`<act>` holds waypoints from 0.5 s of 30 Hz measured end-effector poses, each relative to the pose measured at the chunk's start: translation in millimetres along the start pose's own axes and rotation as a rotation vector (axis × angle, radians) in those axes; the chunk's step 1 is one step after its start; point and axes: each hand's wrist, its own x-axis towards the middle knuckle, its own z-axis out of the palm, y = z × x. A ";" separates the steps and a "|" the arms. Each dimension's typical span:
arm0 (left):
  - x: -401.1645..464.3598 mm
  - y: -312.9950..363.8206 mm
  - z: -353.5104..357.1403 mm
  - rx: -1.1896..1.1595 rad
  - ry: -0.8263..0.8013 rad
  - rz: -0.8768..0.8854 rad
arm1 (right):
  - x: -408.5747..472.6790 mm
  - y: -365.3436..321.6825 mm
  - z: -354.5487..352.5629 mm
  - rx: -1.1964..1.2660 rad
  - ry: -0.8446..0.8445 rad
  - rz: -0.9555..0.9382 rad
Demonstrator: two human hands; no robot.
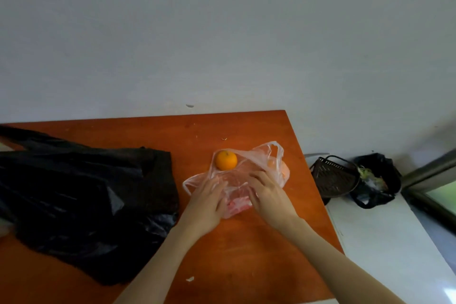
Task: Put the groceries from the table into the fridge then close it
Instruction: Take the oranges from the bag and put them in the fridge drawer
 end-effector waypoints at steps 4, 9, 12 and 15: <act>37.6 -13.5 1.2 -0.040 -0.002 -0.039 | 35.5 23.8 12.6 -0.164 -0.069 -0.112; 85.0 -18.2 8.8 0.063 -0.065 -0.042 | 67.7 66.0 25.0 -0.392 -0.561 -0.084; 110.3 -23.6 17.9 0.174 -0.111 0.034 | 77.1 93.6 21.6 -0.506 -0.608 0.020; 132.8 -26.0 22.7 0.192 -0.119 0.088 | 77.3 111.5 16.3 -0.458 -0.598 0.121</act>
